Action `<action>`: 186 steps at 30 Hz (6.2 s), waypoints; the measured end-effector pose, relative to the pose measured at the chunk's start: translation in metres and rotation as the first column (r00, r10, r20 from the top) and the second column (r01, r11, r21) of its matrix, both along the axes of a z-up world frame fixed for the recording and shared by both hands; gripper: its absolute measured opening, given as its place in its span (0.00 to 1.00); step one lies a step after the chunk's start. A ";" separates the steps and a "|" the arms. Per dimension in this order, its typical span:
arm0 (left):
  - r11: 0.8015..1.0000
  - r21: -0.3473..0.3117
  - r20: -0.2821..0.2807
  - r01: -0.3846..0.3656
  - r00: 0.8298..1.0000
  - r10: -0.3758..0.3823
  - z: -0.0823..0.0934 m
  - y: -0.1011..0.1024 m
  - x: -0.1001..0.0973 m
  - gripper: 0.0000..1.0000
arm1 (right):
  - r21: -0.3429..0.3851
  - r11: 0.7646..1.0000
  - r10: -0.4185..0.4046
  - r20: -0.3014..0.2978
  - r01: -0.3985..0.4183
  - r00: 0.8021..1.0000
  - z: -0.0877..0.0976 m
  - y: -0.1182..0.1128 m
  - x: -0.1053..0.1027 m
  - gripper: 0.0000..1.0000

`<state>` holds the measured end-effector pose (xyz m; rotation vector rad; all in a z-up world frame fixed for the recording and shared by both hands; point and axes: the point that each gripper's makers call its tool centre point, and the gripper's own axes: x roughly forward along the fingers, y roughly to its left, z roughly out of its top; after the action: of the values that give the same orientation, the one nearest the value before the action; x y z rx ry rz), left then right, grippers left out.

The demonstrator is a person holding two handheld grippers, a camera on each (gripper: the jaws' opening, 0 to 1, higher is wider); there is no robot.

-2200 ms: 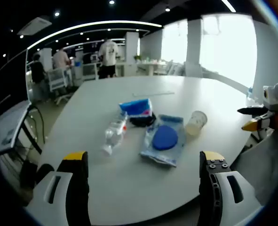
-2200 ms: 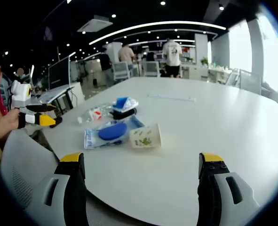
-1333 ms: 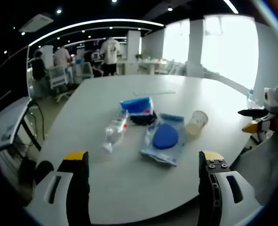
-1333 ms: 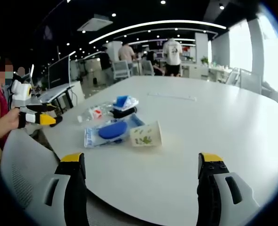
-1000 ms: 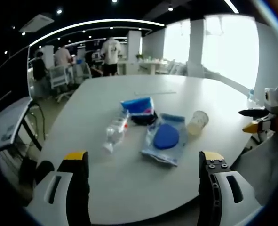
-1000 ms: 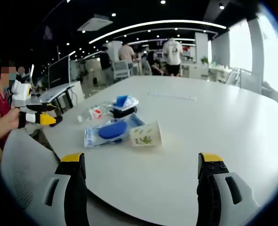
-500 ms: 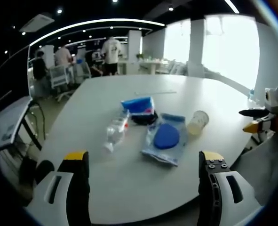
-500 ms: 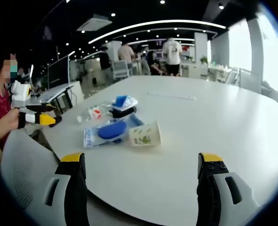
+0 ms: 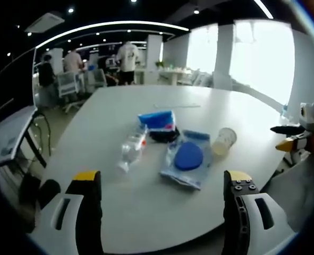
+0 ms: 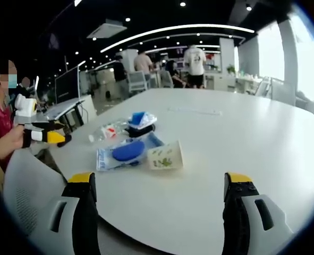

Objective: Arrange the tabletop items into an orderly group along one side of the table until the central work area is clear of visible clutter.

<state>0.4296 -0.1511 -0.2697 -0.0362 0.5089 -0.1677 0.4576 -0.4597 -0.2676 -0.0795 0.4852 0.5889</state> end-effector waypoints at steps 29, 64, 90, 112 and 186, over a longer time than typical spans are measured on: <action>1.000 0.025 -0.012 -0.011 1.000 0.012 0.003 0.031 0.034 0.88 | -0.015 1.000 0.025 0.009 -0.025 1.000 0.009 0.005 0.035 0.99; 0.995 0.084 -0.140 0.044 0.990 -0.032 -0.067 0.066 0.078 0.76 | -0.010 0.999 0.032 -0.046 -0.033 0.998 -0.017 0.027 0.075 0.98; 0.986 0.124 -0.119 0.115 0.988 -0.100 -0.095 0.059 0.092 0.43 | 0.009 0.999 0.041 -0.069 -0.040 0.997 -0.033 0.031 0.082 0.95; 0.992 0.081 -0.126 0.095 0.988 -0.084 -0.109 0.060 0.102 0.30 | -0.003 0.999 0.035 -0.069 -0.035 0.997 -0.035 0.028 0.083 0.95; 0.997 0.052 0.021 0.059 0.998 -0.060 0.040 0.019 0.099 0.21 | 0.034 0.999 0.033 -0.033 -0.031 0.999 -0.020 0.027 0.081 0.94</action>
<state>0.5285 -0.1316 -0.2297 0.0312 0.4918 -0.2132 0.5383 -0.4325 -0.2875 -0.0456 0.5073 0.6303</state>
